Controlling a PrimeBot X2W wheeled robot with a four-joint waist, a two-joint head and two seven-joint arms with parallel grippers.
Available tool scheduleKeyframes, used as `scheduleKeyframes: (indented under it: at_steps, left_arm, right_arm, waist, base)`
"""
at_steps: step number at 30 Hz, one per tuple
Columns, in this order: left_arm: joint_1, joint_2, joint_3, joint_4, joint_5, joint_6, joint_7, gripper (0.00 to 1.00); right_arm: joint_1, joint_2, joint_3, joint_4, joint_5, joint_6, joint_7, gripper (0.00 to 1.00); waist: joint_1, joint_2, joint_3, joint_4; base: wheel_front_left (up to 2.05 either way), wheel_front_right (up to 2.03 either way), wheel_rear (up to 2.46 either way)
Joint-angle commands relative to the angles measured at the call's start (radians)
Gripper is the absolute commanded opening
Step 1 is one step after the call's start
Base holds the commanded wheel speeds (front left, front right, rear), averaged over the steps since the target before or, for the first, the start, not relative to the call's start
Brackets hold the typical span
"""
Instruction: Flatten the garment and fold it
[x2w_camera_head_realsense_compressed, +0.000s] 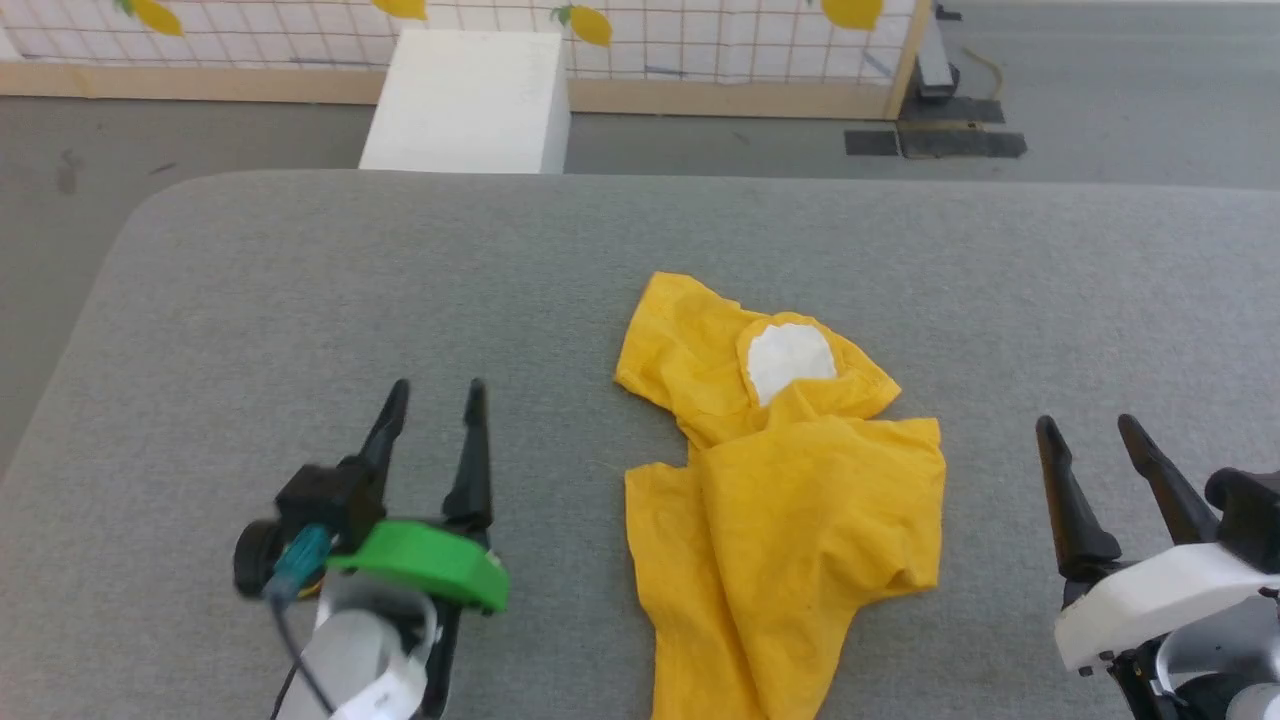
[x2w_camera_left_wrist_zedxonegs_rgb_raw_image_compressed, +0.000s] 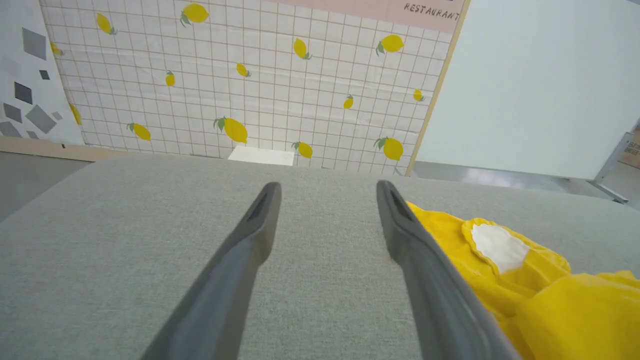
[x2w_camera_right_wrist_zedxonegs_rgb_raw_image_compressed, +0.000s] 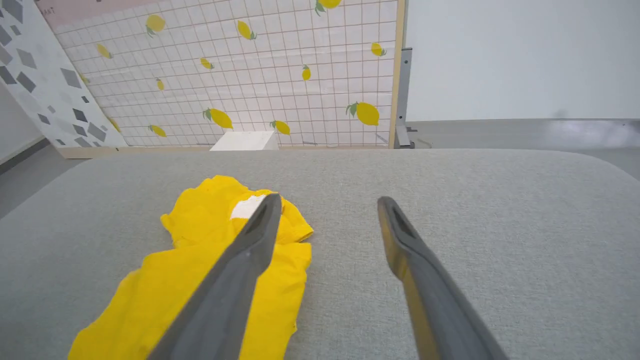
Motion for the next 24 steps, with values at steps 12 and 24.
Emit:
scheduleKeyframes:
  at_steps: [12, 24]
  left_arm:
    - [-0.412, -0.002, -0.176, 0.343, -0.095, 0.061, 0.224, 1.0]
    - [-0.506, 0.002, -0.239, 0.573, -0.128, 0.114, 0.596, 0.0]
  right_arm:
    - [-0.084, 0.002, 0.018, 0.154, 0.054, -0.001, -0.076, 1.0]
    - [-0.109, 0.003, 0.056, 0.189, 0.075, -0.001, -0.099, 1.0]
  waist:
    - [0.0, 0.0, 0.162, -0.147]
    - [0.0, 0.0, 0.169, -0.16]
  base:
    - [0.0, 0.0, 0.0]
    - [0.0, 0.0, 0.0]
